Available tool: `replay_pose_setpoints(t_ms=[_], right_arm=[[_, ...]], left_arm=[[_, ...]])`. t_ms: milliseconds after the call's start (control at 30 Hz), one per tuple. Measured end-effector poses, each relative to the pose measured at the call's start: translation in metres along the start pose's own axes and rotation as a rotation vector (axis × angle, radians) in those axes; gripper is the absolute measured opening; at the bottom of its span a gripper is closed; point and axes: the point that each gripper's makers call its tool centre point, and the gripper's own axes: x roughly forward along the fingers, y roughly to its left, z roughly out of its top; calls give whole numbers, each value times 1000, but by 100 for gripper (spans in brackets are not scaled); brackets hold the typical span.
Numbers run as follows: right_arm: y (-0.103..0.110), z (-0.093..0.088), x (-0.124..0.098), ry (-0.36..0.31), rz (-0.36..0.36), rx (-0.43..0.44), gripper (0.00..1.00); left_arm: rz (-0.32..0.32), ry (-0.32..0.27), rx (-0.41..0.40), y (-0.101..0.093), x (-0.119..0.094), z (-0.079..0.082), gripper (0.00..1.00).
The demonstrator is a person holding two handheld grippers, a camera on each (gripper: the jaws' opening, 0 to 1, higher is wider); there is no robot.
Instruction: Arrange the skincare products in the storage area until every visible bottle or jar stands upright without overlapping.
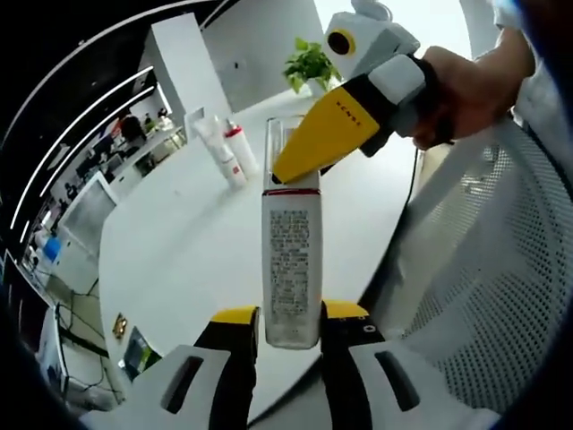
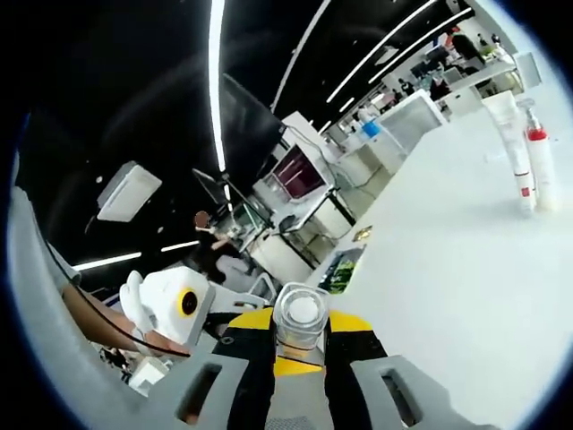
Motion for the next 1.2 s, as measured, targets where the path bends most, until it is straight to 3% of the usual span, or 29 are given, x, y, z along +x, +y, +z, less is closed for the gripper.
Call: replay_pose_setpoints(t_ms=[767, 900, 1033, 1200], right_arm=[[-5, -3, 1, 23, -50, -56, 13], [-7, 4, -5, 15, -73, -63, 13], [-21, 15, -15, 23, -117, -110, 13], [-47, 39, -27, -15, -178, -108, 13]], left_arm=[[13, 8, -19, 6, -3, -7, 21], [19, 4, -37, 8, -3, -7, 19], [10, 28, -10, 6, -2, -10, 10], [9, 17, -23, 6, -2, -9, 13]])
